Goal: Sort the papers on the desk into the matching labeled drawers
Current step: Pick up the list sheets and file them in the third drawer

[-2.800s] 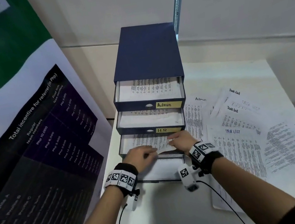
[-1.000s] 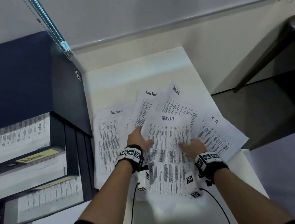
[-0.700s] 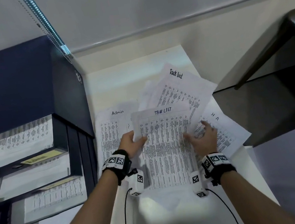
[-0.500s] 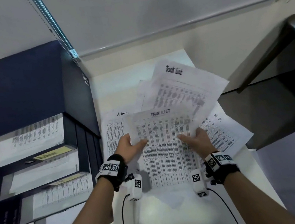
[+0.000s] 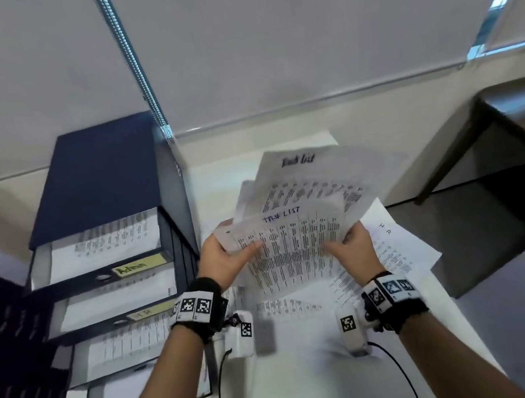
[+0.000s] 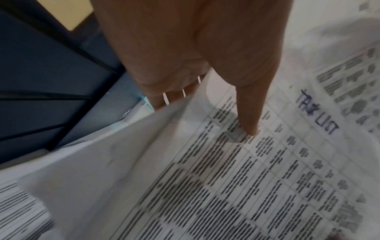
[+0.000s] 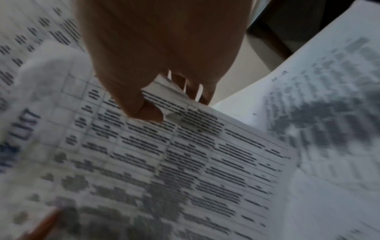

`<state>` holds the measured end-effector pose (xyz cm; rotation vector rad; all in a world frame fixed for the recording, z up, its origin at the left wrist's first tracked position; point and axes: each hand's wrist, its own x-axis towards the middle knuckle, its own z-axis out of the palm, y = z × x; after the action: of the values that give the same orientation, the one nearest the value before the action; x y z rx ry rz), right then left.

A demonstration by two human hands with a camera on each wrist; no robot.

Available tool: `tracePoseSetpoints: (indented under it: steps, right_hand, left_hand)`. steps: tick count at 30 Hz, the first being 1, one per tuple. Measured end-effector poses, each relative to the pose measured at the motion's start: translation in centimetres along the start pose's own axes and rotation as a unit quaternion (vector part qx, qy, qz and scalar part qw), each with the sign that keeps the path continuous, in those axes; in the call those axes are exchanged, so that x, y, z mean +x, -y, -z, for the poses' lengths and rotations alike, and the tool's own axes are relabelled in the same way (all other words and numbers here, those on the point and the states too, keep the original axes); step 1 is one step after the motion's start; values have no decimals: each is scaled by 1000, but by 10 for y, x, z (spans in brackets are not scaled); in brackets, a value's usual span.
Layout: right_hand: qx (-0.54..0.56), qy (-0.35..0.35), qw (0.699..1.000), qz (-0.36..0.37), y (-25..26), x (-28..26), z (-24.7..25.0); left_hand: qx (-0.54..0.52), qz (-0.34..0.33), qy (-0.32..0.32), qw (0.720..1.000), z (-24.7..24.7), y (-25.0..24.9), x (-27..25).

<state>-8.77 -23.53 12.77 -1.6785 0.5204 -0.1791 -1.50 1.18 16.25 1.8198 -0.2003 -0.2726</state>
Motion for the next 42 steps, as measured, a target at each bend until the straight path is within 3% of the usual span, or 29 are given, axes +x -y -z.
tracePoseSetpoints:
  steps: [4, 8, 11, 13, 16, 19, 22, 27, 32, 36, 42]
  right_hand:
    - [-88, 21, 996, -2, -16, -18, -15]
    - [-115, -2, 993, 37, 5, -26, -26]
    - [-76, -22, 994, 74, 28, -28, -25]
    - [-55, -34, 994, 82, 34, -30, -23]
    - [-80, -17, 996, 29, 22, -28, -23]
    - [-156, 26, 987, -35, 2, -31, -26]
    - [-186, 45, 981, -24, -2, -39, -31]
    - [-175, 47, 983, 15, 19, -48, -35]
    - [-166, 134, 976, 49, 51, -68, -56]
    - [-141, 197, 964, 111, 49, -93, -88]
    - [-152, 308, 938, 38, 0, -132, -137]
  left_hand:
    - [50, 42, -5, 998, -5, 10, -13]
    - [37, 7, -22, 999, -5, -2, -24]
    - [22, -25, -59, 998, 6, -13, -25]
    - [0, -35, -50, 998, 17, -14, -24]
    - [7, -14, -36, 999, 27, 3, -22]
    - [49, 56, -15, 997, 28, 26, -24]
    - [81, 71, -8, 994, 24, 35, -34]
    - [51, 57, -54, 996, 41, 31, -48]
    - [0, 44, -83, 996, 86, 4, -71]
    - [-26, 89, -84, 992, 128, 19, -107]
    - [35, 179, -39, 982, 182, 77, -168]
